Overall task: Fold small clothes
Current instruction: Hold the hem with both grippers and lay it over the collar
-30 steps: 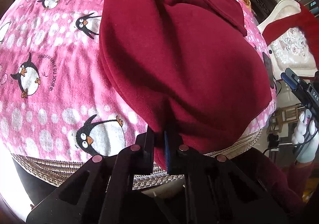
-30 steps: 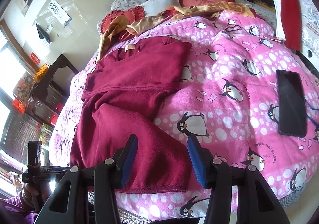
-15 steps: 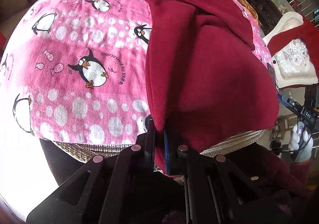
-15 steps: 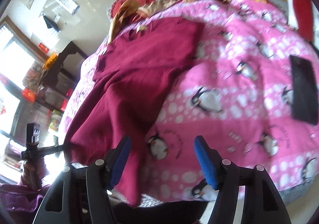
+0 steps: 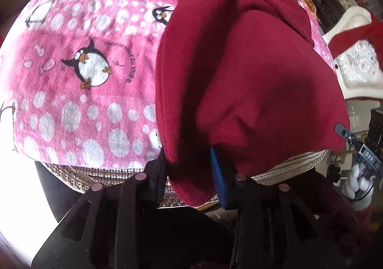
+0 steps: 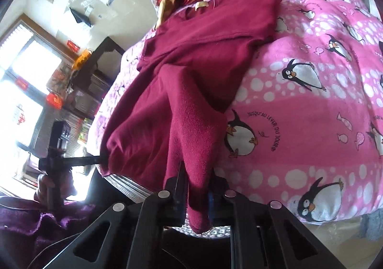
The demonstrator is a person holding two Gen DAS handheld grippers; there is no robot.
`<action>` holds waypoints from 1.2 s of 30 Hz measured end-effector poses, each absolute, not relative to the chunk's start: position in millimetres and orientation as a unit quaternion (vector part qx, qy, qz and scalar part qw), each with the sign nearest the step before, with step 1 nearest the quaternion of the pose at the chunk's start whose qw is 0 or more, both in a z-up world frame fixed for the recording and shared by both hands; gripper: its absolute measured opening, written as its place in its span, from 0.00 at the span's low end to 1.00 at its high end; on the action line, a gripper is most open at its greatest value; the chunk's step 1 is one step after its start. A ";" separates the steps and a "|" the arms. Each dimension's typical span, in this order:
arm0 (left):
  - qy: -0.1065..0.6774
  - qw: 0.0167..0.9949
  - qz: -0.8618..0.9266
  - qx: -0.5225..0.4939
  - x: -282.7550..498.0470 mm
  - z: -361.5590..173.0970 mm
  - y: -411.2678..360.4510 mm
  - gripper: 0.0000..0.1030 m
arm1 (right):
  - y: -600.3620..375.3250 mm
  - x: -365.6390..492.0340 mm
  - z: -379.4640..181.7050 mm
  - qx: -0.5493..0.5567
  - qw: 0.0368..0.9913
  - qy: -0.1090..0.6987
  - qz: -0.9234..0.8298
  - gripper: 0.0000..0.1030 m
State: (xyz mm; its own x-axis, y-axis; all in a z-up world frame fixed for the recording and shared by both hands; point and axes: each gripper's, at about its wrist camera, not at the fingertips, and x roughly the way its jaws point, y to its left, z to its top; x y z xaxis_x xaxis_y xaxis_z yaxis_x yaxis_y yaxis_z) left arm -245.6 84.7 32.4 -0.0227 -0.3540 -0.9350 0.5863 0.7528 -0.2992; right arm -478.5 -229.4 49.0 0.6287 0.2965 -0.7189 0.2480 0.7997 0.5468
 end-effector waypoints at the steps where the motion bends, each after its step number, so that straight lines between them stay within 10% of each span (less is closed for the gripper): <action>1: 0.623 0.693 -0.351 0.095 -248.1 39.2 83.8 0.05 | -226.3 -479.6 54.1 0.312 0.848 0.427 0.019 0.08; 10: 0.537 0.742 -0.390 0.093 -253.5 115.7 112.4 0.06 | -199.5 -503.7 132.9 0.288 0.881 0.369 0.069 0.07; 20: 0.593 0.711 -0.365 0.096 -247.3 68.8 116.7 0.06 | -201.3 -499.7 71.1 0.313 0.825 0.467 0.056 0.07; 36: 0.494 0.779 -0.385 0.028 -111.1 151.9 17.9 0.06 | -306.5 -392.2 160.8 0.322 0.900 0.294 0.020 0.07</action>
State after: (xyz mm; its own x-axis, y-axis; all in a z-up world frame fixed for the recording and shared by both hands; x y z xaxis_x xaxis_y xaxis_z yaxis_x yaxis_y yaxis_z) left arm -111.1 17.9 151.9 0.2153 -0.5716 -0.7918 0.6275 0.7022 -0.3364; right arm -392.2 -306.5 160.8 0.8259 0.2252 -0.5168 0.1542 0.7915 0.5914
